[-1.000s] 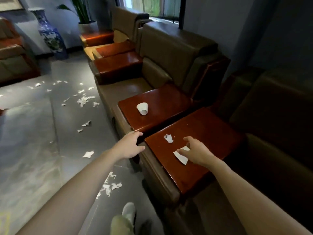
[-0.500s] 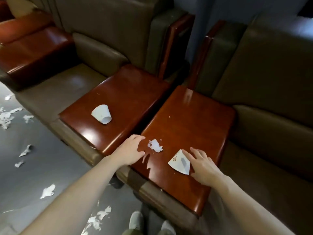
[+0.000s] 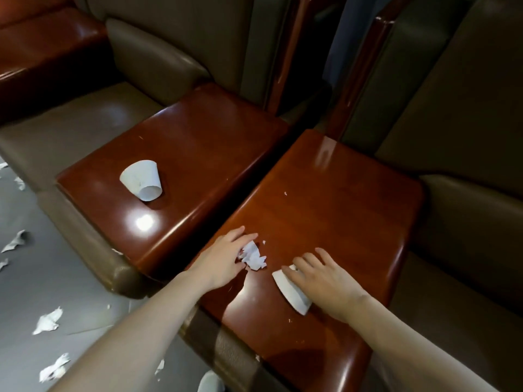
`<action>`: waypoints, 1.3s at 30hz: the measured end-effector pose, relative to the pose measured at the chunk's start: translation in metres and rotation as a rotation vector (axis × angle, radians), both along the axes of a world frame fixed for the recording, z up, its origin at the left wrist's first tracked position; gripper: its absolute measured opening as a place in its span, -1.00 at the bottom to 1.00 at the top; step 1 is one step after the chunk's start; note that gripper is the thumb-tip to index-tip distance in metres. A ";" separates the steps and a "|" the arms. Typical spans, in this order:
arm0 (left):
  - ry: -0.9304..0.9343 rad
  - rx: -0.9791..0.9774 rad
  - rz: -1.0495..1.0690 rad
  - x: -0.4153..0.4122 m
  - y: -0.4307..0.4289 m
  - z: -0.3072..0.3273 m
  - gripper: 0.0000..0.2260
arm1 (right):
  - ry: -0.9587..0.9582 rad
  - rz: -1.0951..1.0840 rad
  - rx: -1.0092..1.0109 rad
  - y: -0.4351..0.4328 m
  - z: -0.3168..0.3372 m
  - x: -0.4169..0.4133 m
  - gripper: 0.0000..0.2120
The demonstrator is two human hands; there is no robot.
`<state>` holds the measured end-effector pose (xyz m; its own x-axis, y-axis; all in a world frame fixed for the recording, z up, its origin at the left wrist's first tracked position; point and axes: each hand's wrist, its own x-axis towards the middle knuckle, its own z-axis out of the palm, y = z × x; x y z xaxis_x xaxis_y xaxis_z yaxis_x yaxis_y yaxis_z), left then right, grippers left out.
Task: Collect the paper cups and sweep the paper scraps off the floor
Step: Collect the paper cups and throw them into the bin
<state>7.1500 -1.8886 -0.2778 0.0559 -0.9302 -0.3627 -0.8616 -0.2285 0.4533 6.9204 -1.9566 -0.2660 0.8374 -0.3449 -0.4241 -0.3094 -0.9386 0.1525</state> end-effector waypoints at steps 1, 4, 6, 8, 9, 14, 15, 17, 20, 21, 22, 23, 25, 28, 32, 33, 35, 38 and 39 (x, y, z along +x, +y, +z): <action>-0.027 0.013 -0.015 0.000 -0.002 -0.006 -0.39 | -0.053 -0.070 0.032 -0.003 -0.001 -0.002 -0.29; -0.099 0.035 -0.034 -0.004 -0.004 -0.021 -0.50 | -0.349 -0.451 0.301 -0.004 -0.006 -0.008 -0.24; -0.102 -0.023 -0.011 -0.008 -0.002 -0.028 -0.62 | -0.608 -0.785 0.523 0.001 -0.005 -0.010 -0.13; -0.043 -0.082 0.032 -0.014 0.004 -0.031 -0.73 | -0.768 -0.988 0.641 0.006 -0.005 -0.009 0.00; -0.015 -0.098 0.049 -0.017 0.007 -0.031 -0.76 | -0.805 -1.026 0.661 0.009 -0.006 -0.009 0.06; 0.109 -0.234 0.242 -0.028 0.015 -0.009 -0.83 | -0.894 -1.081 0.699 0.015 -0.007 -0.006 0.10; 0.160 -0.295 0.312 -0.029 0.013 0.003 -0.83 | -0.902 -1.088 0.701 0.015 -0.005 -0.005 0.11; 0.277 -0.397 0.417 -0.031 0.006 0.032 -0.84 | -0.904 -1.080 0.693 0.017 -0.001 -0.003 0.09; 0.355 -0.488 0.391 -0.034 -0.004 0.070 -0.84 | -0.914 -1.046 0.693 0.018 0.006 0.003 -0.01; 0.361 -0.496 0.352 -0.036 -0.006 0.079 -0.85 | -0.924 -1.036 0.689 0.018 0.007 0.005 -0.04; 0.361 -0.493 0.316 -0.038 -0.007 0.085 -0.85 | -0.935 -1.030 0.685 0.018 0.009 0.007 -0.05; 0.355 -0.489 0.287 -0.040 -0.007 0.089 -0.86 | -0.948 -1.028 0.687 0.018 0.011 0.009 -0.05; 0.344 -0.477 0.250 -0.042 -0.006 0.092 -0.87 | -0.975 -1.025 0.710 0.019 0.017 0.014 -0.04; 0.407 -0.421 0.225 -0.041 -0.001 0.093 -0.83 | -1.002 -0.990 0.722 0.021 0.025 0.023 -0.06; 0.337 -0.416 0.211 -0.024 0.003 0.095 -0.75 | -1.007 -0.952 0.751 0.018 0.037 0.046 -0.04; 0.303 -0.433 0.209 -0.016 0.004 0.096 -0.78 | -1.006 -0.938 0.748 0.017 0.041 0.056 -0.01; 0.246 -0.462 0.207 0.001 0.008 0.098 -0.85 | -0.981 -0.902 0.733 0.017 0.045 0.078 0.03; 0.162 -0.485 0.261 0.040 0.017 0.099 -0.90 | -0.907 -0.836 0.739 0.015 0.045 0.116 -0.03; 0.130 -0.488 0.299 0.057 0.021 0.099 -0.92 | -0.881 -0.834 0.749 0.013 0.044 0.130 -0.05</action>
<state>7.2068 -1.8679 -0.1784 0.3253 -0.9421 0.0818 -0.7217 -0.1915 0.6651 7.0506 -1.9434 -0.2217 0.5858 -0.7904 -0.1794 -0.5337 -0.2096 -0.8193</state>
